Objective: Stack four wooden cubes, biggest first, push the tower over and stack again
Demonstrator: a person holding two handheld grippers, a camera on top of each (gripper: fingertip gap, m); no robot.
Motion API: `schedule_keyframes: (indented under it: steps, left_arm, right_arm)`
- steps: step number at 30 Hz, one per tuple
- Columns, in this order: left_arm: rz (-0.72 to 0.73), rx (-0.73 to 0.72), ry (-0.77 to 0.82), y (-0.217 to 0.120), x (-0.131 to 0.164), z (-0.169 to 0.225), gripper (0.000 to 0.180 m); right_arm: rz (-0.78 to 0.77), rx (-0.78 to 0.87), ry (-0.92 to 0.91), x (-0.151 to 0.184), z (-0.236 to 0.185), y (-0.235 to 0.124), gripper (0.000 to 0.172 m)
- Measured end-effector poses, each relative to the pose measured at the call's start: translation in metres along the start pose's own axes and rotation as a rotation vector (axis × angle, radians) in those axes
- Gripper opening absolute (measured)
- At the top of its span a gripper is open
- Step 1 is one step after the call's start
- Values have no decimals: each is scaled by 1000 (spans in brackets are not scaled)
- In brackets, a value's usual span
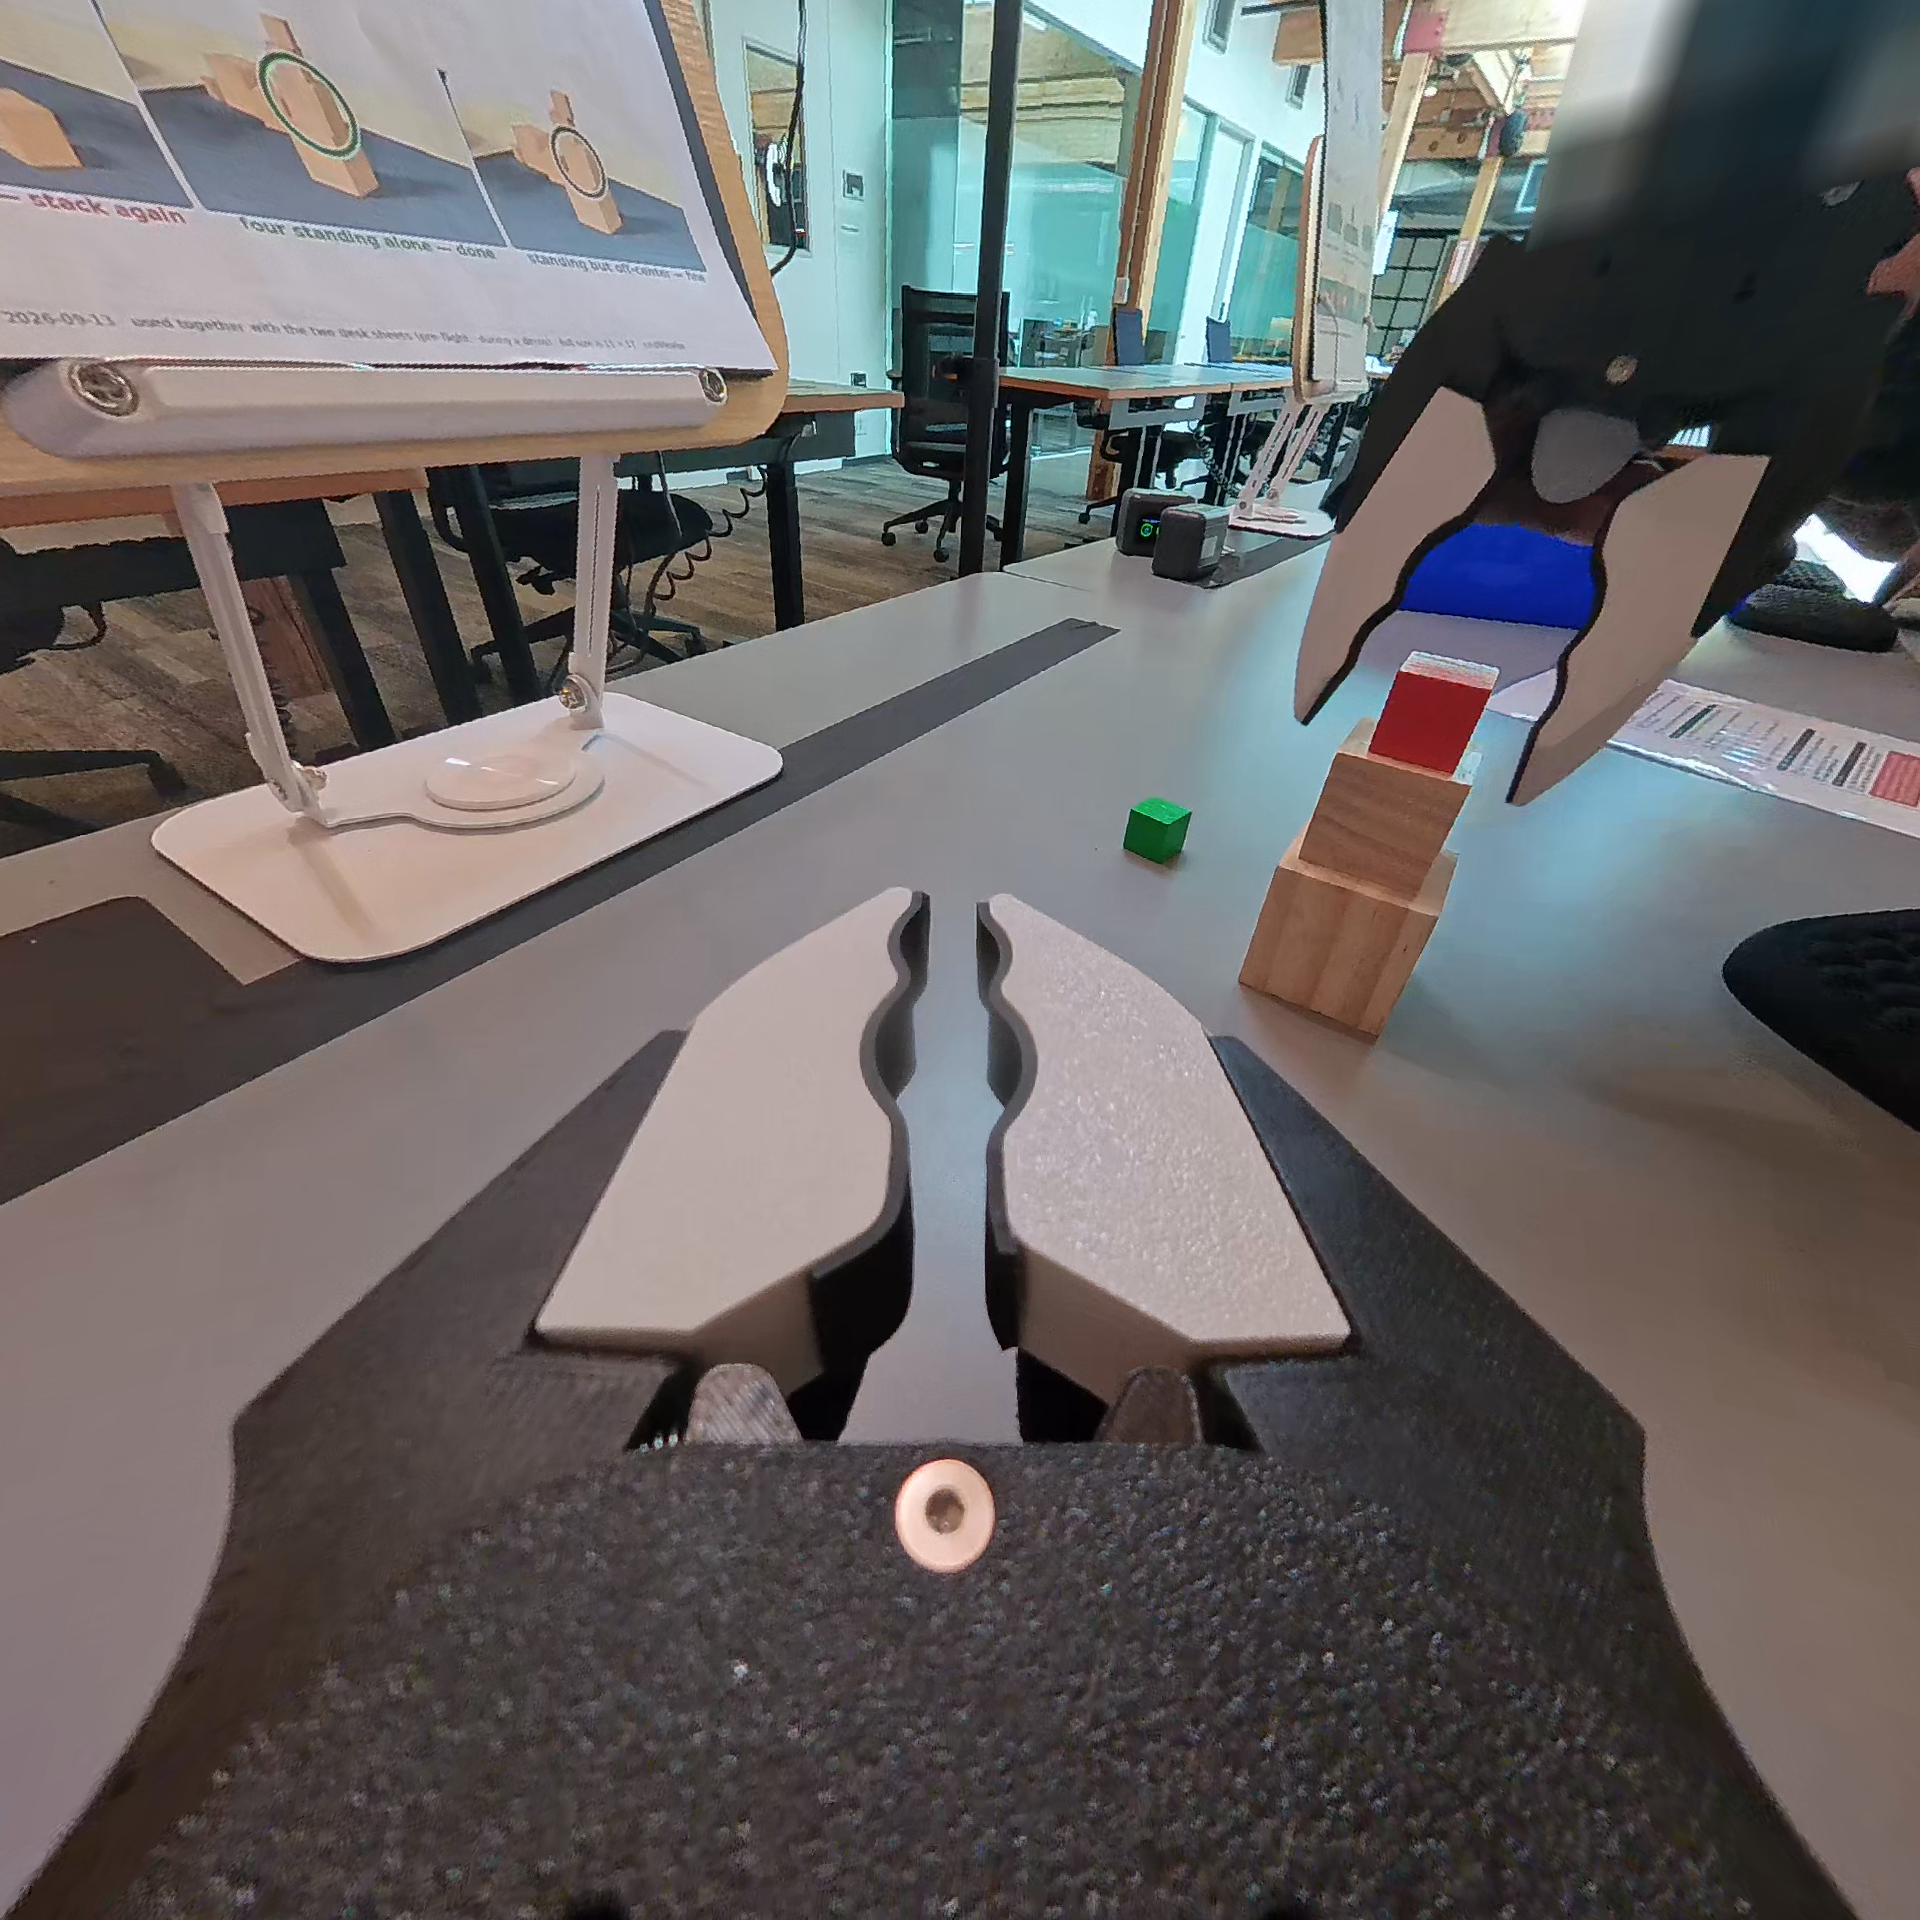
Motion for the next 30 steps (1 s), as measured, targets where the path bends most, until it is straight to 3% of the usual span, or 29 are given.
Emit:
schedule_keyframes:
  steps: [1, 5, 30]
  left_arm:
    - [-1, 2, -2, 0, 0, 0, 8]
    - [-4, 2, -4, 0, 1, 0, 8]
    - [-4, 4, -6, 0, 1, 0, 8]
  right_arm:
    - [4, 5, -2, 0, 0, 2, 61]
    - [1, 12, -20, 0, -1, 6, 42]
    - [43, 4, -12, -1, -5, 8, 42]
Point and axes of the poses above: each gripper's, where its closed fingertips meet, y out along the fingers, x out of its underside, z = x × y across the jaws, the point moved 9 cm from there along -y, back along the fingers, and after that the axes turned 15 degrees about y, right-handed, at the moved point
